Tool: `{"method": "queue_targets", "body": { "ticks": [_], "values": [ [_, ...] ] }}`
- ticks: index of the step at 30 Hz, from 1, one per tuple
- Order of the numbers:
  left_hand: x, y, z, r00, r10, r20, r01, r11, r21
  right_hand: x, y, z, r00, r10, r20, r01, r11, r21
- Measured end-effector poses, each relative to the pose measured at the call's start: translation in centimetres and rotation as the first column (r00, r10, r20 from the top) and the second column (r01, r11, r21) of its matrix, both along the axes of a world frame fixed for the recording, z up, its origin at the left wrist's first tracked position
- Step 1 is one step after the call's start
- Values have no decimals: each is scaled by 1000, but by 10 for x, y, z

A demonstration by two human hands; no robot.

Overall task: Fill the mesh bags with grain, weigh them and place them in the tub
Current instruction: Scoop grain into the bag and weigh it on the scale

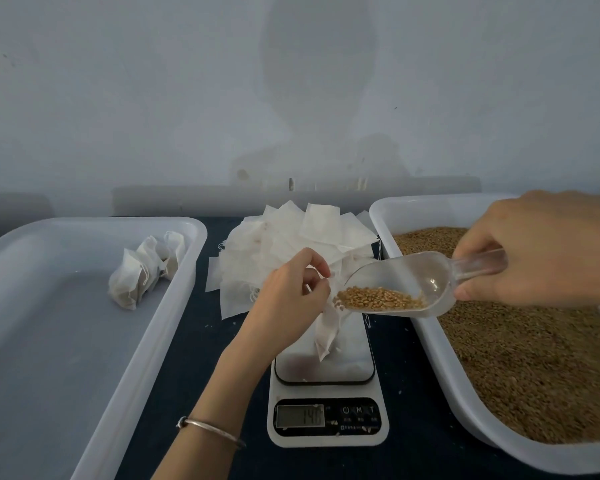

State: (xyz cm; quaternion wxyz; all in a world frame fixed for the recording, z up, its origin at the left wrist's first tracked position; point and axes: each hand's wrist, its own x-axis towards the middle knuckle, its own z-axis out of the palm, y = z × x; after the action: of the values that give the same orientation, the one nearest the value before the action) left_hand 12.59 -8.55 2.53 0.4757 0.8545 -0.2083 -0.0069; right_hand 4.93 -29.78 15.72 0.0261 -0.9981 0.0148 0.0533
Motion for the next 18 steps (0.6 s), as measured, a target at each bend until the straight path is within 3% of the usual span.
{"method": "queue_targets", "body": {
  "ticks": [18],
  "values": [
    [1, -1, -2, 1000, 4, -1, -4, 1000, 4, 0, -2, -1, 999, 30, 18, -30, 999, -12]
  ]
}}
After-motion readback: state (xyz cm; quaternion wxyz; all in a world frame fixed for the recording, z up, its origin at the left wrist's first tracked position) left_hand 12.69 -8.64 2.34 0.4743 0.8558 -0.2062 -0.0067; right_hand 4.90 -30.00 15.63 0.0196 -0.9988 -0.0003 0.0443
